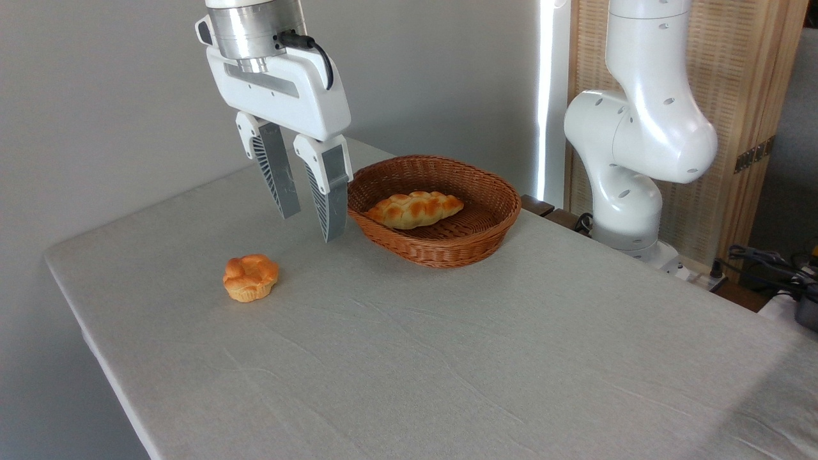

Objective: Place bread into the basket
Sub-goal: 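Lower the open gripper down over the round bread roll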

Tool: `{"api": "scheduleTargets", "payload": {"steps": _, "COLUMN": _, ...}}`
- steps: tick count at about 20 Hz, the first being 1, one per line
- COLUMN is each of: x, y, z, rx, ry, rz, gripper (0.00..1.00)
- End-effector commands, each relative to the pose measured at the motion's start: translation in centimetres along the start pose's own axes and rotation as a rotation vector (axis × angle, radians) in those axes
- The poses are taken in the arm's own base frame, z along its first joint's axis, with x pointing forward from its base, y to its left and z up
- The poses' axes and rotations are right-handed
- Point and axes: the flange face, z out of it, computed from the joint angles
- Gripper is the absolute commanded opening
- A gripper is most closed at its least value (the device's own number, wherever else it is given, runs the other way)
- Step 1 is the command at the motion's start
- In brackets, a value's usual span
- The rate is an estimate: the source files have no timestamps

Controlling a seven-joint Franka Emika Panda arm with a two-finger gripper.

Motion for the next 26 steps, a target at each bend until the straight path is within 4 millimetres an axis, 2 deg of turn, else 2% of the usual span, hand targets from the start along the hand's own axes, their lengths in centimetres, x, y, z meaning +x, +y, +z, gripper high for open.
{"api": "scheduleTargets", "payload": {"steps": 1, "x": -0.8, "y": 0.3, "z": 0.5, "rx": 0.002, "ry": 0.004, "rz": 0.01, "gripper": 1.0}}
{"api": "scheduleTargets", "payload": {"steps": 8, "x": -0.7, "y": 0.3, "z": 0.4, "rx": 0.004, "ry": 0.007, "rz": 0.011, "gripper": 1.0}}
{"api": "scheduleTargets", "payload": {"steps": 10, "x": -0.1, "y": 0.8, "z": 0.9, "rx": 0.002, "ry": 0.026, "rz": 0.019, "gripper": 1.0}}
{"api": "scheduleTargets", "payload": {"steps": 14, "x": 3.3, "y": 5.6, "z": 3.8, "rx": 0.021, "ry": 0.057, "rz": 0.114, "gripper": 1.0}}
{"api": "scheduleTargets", "payload": {"steps": 19, "x": 5.9, "y": 9.4, "z": 7.3, "rx": 0.061, "ry": 0.138, "rz": 0.192, "gripper": 1.0}}
{"api": "scheduleTargets", "payload": {"steps": 21, "x": 7.0, "y": 10.8, "z": 9.2, "rx": 0.077, "ry": 0.178, "rz": 0.221, "gripper": 1.0}}
{"api": "scheduleTargets", "payload": {"steps": 26, "x": 10.1, "y": 14.4, "z": 15.4, "rx": 0.061, "ry": 0.229, "rz": 0.301, "gripper": 1.0}}
